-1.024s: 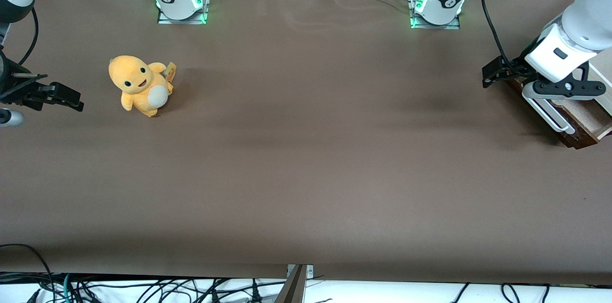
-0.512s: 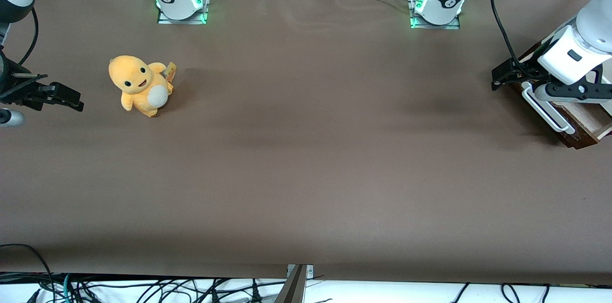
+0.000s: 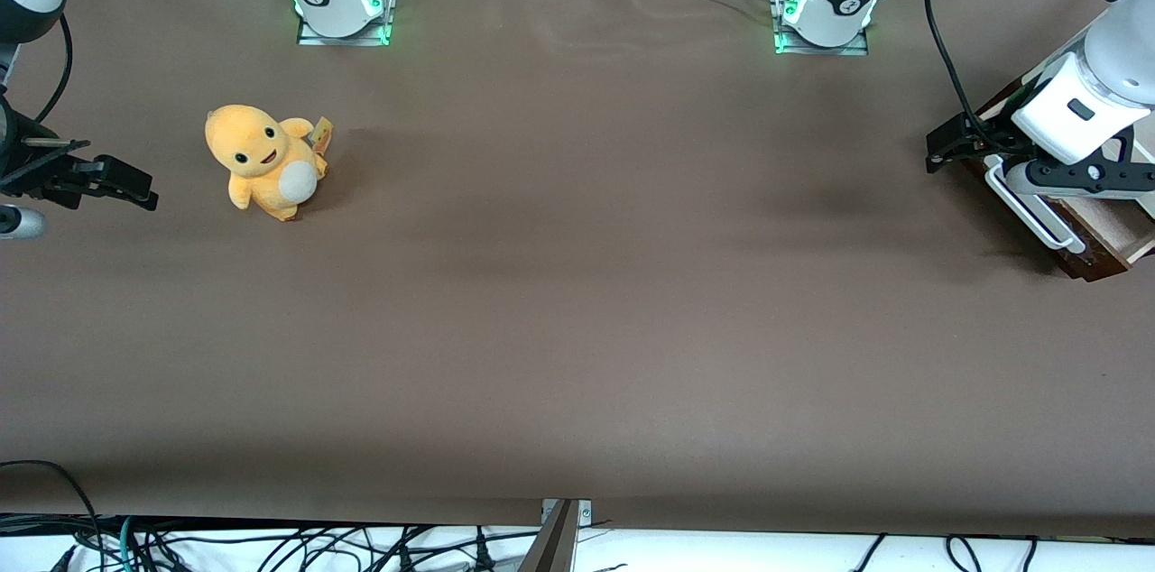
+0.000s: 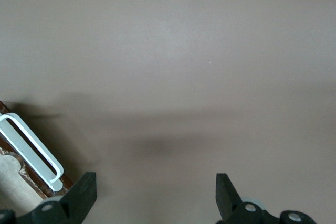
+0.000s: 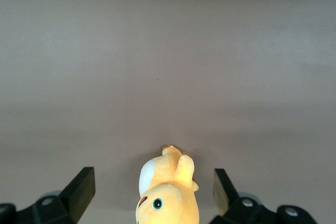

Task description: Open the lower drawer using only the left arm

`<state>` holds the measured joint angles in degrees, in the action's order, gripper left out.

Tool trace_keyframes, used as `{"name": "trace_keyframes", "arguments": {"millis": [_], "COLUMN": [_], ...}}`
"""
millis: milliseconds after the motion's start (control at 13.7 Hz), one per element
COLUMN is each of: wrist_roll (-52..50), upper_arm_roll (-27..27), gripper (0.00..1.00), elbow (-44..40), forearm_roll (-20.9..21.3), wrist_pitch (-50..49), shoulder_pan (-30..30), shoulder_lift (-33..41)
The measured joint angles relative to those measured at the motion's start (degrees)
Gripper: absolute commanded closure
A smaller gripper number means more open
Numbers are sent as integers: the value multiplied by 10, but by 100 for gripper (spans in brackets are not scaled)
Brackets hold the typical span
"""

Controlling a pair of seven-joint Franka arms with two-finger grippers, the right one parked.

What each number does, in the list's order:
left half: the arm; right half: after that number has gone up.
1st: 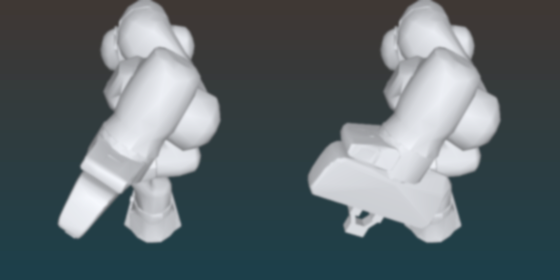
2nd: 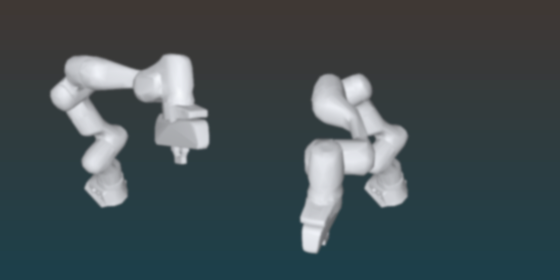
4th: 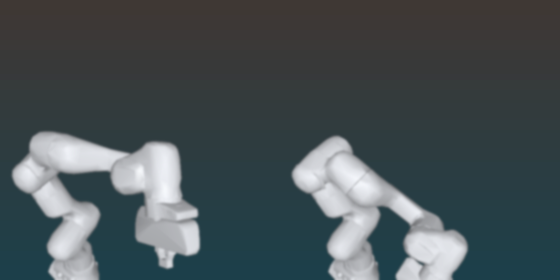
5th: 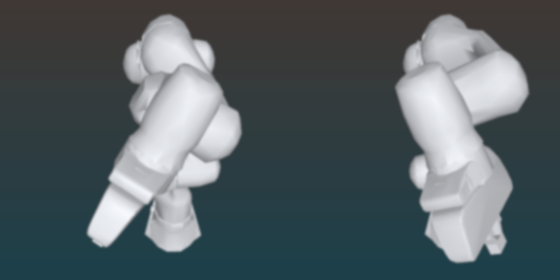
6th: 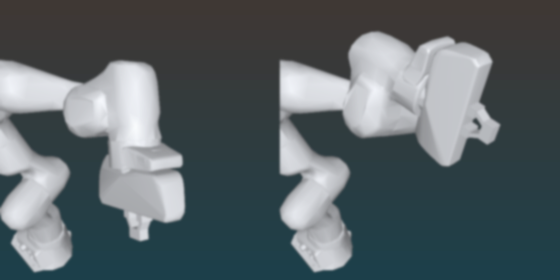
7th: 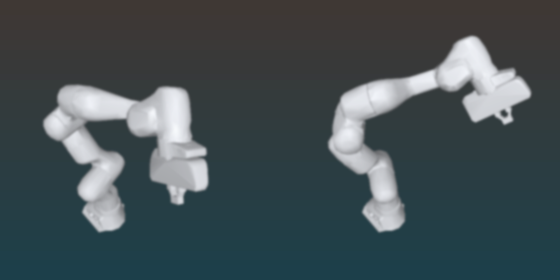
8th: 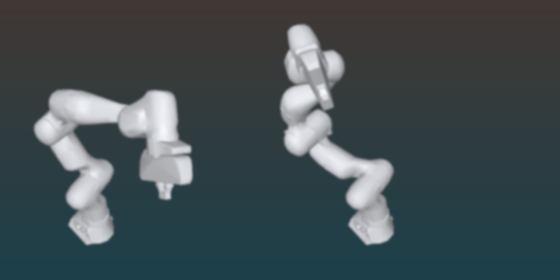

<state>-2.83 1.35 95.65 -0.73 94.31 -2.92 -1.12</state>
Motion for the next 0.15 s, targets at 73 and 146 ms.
{"name": "trace_keyframes", "arguments": {"millis": [73, 146], "wrist_roll": [0, 0], "upper_arm_roll": [0, 0], "gripper": [0, 0], "elbow": [0, 0], "forearm_roll": [0, 0], "wrist_pitch": [0, 0], "shoulder_pan": [0, 0], "shoulder_lift": [0, 0]}}
